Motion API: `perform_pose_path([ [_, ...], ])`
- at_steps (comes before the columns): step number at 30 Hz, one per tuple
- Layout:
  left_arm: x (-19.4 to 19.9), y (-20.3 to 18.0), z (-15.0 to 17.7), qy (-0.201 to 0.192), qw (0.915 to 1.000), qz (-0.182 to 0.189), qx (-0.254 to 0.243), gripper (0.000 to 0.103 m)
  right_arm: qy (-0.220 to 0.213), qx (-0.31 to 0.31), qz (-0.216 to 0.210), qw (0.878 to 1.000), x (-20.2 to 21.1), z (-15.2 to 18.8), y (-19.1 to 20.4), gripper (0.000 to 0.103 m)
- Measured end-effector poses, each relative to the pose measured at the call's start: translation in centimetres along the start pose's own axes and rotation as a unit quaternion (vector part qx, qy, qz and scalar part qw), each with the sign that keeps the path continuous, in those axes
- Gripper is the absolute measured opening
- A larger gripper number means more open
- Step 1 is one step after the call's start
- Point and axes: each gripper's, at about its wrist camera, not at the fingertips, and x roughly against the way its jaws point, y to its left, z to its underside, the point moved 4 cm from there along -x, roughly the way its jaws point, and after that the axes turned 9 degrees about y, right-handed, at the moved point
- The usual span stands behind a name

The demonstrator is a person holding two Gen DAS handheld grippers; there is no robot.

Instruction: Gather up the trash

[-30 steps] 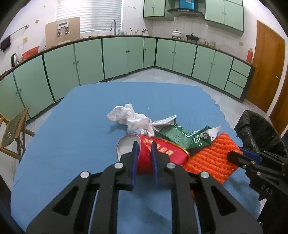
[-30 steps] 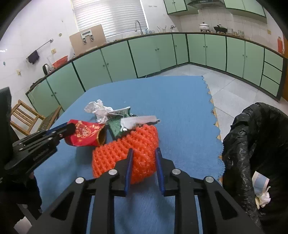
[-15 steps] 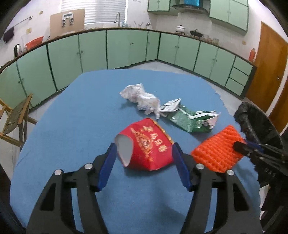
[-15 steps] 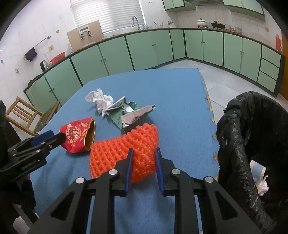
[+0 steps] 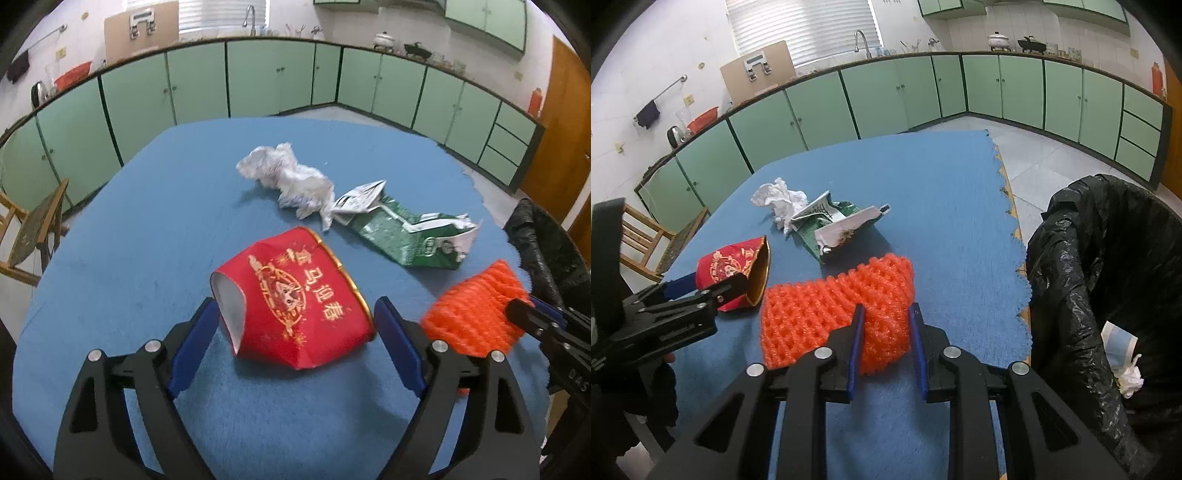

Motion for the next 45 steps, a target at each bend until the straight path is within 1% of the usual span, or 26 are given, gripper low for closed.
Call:
perform_pose_path([
  [4,-0.8,0.5,-0.3,0.007,0.9999,0.007,0.012,0.086,0.002,0.001,0.000,1.000,-0.2,-0.1,0.0,0.024],
  [6,-1.0,0.6,-0.5,0.008,0.9998,0.008,0.015,0.082,0.003,0.001,0.000,1.000,-0.3,-0.1,-0.2,0.024],
  [7,-0.9,0.6,-0.5,0.006,0.9997,0.013,0.018,0.074,0.004,0.002,-0.001,1.000,-0.3,-0.1,-0.2,0.024],
  [8,-0.7,0.7,-0.5,0.002,0.9997,0.014,0.018,0.073,0.004,0.002,-0.001,1.000,-0.2,0.0,-0.1,0.024],
  [10,-0.3,0.6,-0.5,-0.003,0.9998,0.016,0.013,0.062,0.004,0.004,-0.002,1.000,0.0,0.0,0.0,0.024],
  [11,-0.1,0.6,-0.5,-0.005,0.9997,0.019,0.012,0.059,0.003,0.004,-0.003,1.000,0.1,-0.1,0.0,0.023],
  [13,0.6,0.7,-0.4,-0.010,0.9996,0.025,0.011,0.050,-0.004,0.003,-0.008,1.000,0.7,-0.3,0.1,0.023],
  [16,1.4,0.8,-0.3,-0.018,0.9993,0.031,0.007,0.041,-0.012,0.007,-0.011,1.000,1.5,-0.7,0.5,0.023],
  [17,1.7,0.9,-0.3,-0.020,0.9992,0.033,0.008,0.039,-0.015,0.010,-0.011,1.000,1.8,-0.8,0.7,0.023],
  [19,2.1,0.8,-0.2,-0.023,0.9990,0.036,0.009,0.031,-0.021,0.014,-0.013,1.000,2.3,-1.0,1.0,0.023],
  [23,3.1,0.6,-0.3,-0.030,0.9986,0.043,0.008,0.021,-0.028,0.016,-0.015,0.999,3.1,-1.1,1.3,0.023],
  [24,3.3,0.5,-0.5,-0.032,0.9985,0.044,0.007,0.004,-0.031,0.016,-0.014,0.999,3.4,-1.1,1.3,0.023],
  [26,3.6,0.4,-0.5,-0.033,0.9979,0.054,0.008,0.005,-0.034,0.014,-0.014,0.999,3.7,-1.2,1.4,0.023],
  [31,4.5,-0.1,-0.6,-0.042,0.9975,0.056,-0.002,0.005,-0.045,0.013,-0.014,0.999,4.7,-1.3,1.5,0.023],
  [38,5.6,-0.3,-0.5,-0.052,0.9968,0.061,-0.001,0.005,-0.059,0.011,-0.007,0.998,6.2,-1.1,1.1,0.023],
  [45,8.1,-1.7,-1.9,-0.078,0.9950,0.061,-0.018,0.005,-0.084,0.004,0.005,0.996,8.8,-2.0,0.1,0.023],
])
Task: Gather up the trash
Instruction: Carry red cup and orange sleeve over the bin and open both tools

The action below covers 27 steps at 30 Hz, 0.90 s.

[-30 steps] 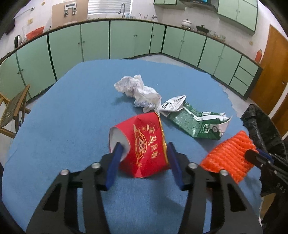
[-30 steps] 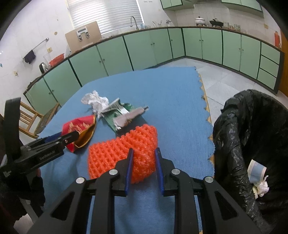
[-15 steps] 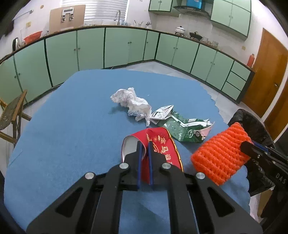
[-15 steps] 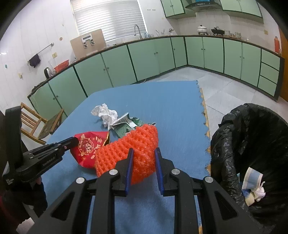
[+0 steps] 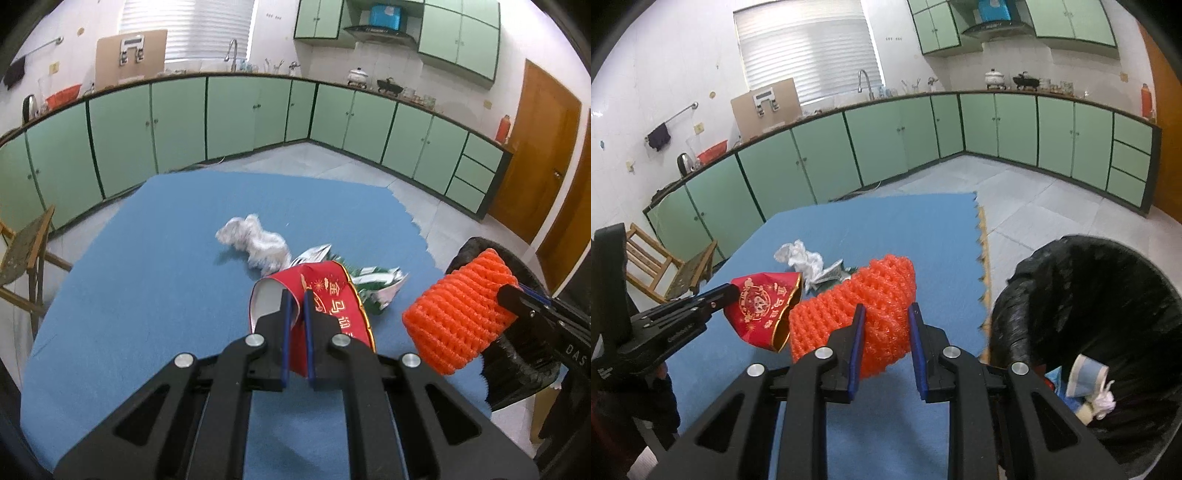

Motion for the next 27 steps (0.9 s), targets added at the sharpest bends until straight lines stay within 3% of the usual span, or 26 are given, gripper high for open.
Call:
perform_pose_path([
  [12,2.6,-6.6,-2.8,-0.039,0.9972,0.043,-0.048,0.005,-0.052,0.002,0.039,0.998,5.9,-2.2,-3.2,0.023],
  [27,2.3,-18.3,-4.4,-0.059,0.9842,0.123,-0.113,0.005,-0.092,-0.051,0.113,0.988,12.6,-1.9,-13.1,0.023],
])
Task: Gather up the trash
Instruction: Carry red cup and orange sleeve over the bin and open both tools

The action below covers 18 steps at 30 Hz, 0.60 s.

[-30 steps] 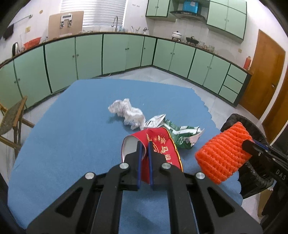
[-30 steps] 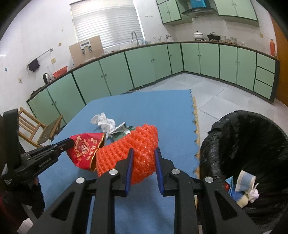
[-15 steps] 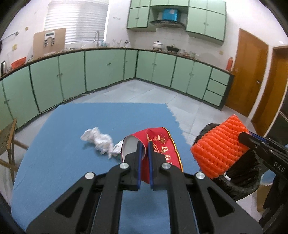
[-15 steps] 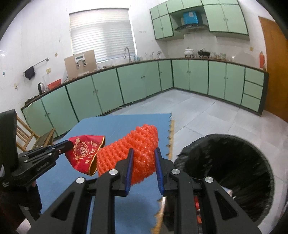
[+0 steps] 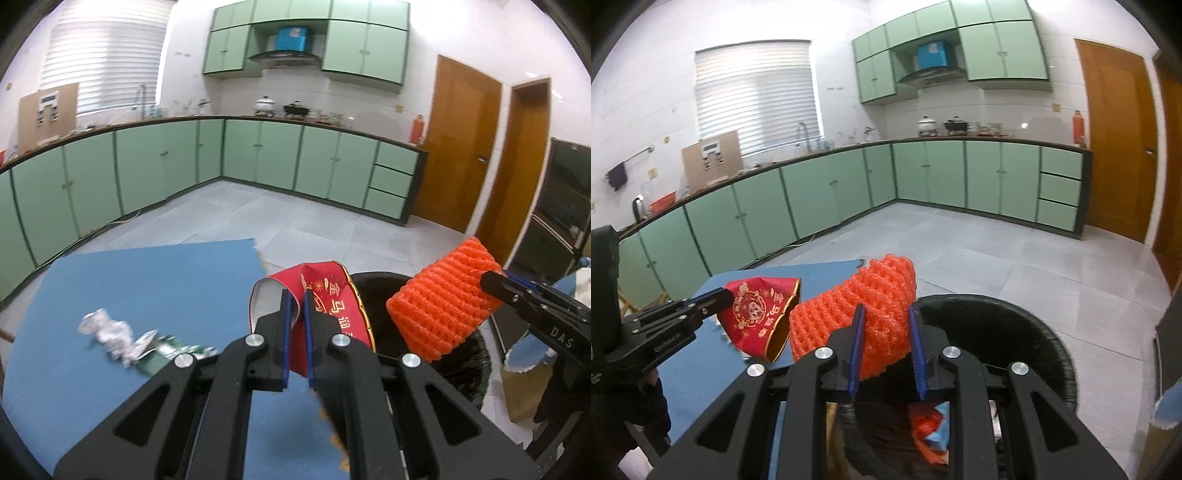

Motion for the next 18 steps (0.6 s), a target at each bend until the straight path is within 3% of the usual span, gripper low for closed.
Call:
perform_pose_path([
  [8,-3.0,-5.9,-0.9,0.003,0.9988,0.033,-0.037,0.005,-0.004,-0.017,0.038,0.999,0.9,0.0,-4.4,0.023],
  [18,-8.0,-10.4,-0.3,0.028,0.9963,0.043,-0.069,0.005,0.014,-0.046,0.074,0.996,-0.1,1.4,-10.2,0.023],
])
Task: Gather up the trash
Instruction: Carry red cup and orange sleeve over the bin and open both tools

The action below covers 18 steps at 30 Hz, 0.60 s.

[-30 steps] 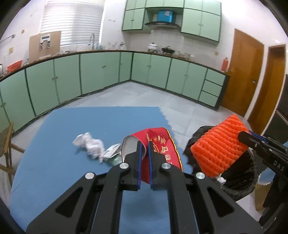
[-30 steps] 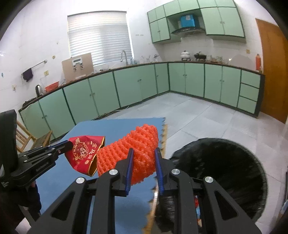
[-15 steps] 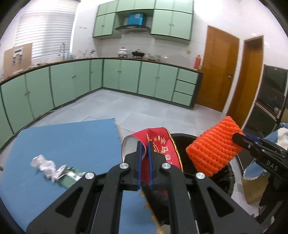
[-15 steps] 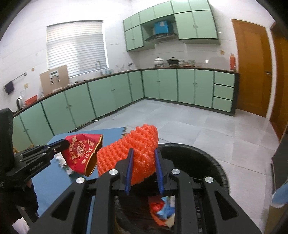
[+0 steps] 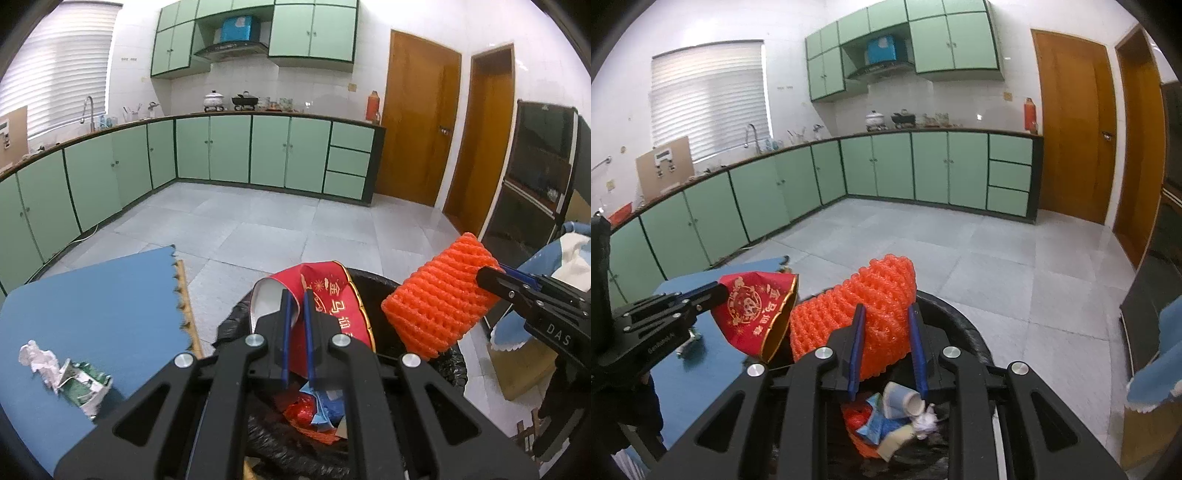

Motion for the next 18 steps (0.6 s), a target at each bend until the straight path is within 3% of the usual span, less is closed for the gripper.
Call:
perform_pose_path([
  [13,-5.6,-1.5,0.3,0.040,0.9991,0.004,-0.010,0.006,0.042,-0.021,0.019,0.999,-4.4,2.0,-3.2,0.023],
  [17,-6.5,-1.3,0.3,0.056,0.9983,0.016,-0.002,0.008,0.049,-0.026,0.024,0.998,-5.2,2.2,-3.6,0.032],
  [18,-6.6,-1.2,0.3,0.058,0.9982,0.018,0.001,0.015,0.050,-0.026,0.026,0.998,-5.2,2.1,-3.6,0.039],
])
